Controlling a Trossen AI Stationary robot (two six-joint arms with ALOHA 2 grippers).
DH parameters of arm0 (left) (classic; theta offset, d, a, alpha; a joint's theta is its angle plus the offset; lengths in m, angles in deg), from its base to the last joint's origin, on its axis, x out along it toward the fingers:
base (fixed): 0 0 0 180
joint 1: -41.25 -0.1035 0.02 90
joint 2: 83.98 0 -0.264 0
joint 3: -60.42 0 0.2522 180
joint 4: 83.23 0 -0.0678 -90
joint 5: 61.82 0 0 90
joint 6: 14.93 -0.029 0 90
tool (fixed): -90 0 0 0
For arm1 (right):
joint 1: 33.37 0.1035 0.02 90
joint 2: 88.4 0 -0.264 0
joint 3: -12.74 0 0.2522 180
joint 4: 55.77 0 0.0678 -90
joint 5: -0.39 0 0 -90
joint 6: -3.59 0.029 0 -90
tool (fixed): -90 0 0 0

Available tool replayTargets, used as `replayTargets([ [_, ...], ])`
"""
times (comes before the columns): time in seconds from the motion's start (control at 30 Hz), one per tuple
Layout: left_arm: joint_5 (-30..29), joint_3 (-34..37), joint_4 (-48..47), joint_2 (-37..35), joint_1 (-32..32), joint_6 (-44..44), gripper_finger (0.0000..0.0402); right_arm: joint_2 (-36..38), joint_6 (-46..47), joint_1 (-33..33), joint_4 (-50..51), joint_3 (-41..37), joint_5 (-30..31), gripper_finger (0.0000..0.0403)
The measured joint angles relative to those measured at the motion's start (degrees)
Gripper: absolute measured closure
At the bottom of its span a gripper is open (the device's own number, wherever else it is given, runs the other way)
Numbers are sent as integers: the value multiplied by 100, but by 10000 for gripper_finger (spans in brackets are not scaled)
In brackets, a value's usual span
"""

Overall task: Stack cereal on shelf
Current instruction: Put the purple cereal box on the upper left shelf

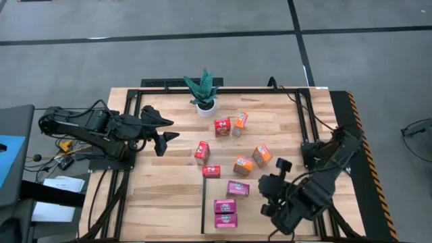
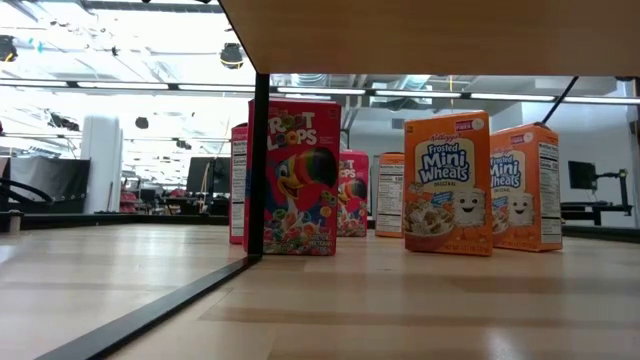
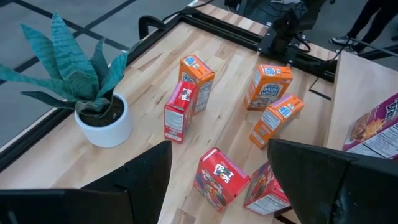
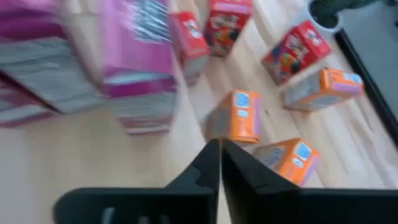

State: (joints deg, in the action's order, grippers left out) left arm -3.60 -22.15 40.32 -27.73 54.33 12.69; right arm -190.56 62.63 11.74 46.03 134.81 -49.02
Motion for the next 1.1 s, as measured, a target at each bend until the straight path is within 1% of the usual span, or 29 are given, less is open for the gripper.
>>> replayTargets([
  [0.1,-1,0,5,0,1,-1,146,-26,37,-105,-52,-243,2,392],
  [0.2,-5,0,7,0,-1,1,146,-10,-105,-193,-368,-422,3,395],
  [0.3,-5,0,7,0,0,4,146,-24,-367,-255,-706,-467,-8,379],
  [0.4,-5,0,7,0,1,-9,146,-13,-475,-311,-791,-467,1,361],
  [0.5,-9,0,7,0,-1,-40,146,-15,-649,-356,-878,-467,-2,357],
  [0.73,-11,0,-8,0,-1,-42,146,-15,-1161,-508,-1293,-467,-44,378],
  [0.8,-9,0,-42,0,1,-44,146,-15,-1302,-561,-1431,-467,-147,386],
  [0.9,-9,0,-45,0,0,-136,146,-15,-1527,-602,-1585,-467,-170,389],
  [0.97,-12,0,-45,0,-1,-169,146,-15,-1602,-655,-1655,-467,-229,384],
  [1.1,-9,0,-45,0,2,-219,146,-15,-1643,-752,-1756,-467,-338,362],
])
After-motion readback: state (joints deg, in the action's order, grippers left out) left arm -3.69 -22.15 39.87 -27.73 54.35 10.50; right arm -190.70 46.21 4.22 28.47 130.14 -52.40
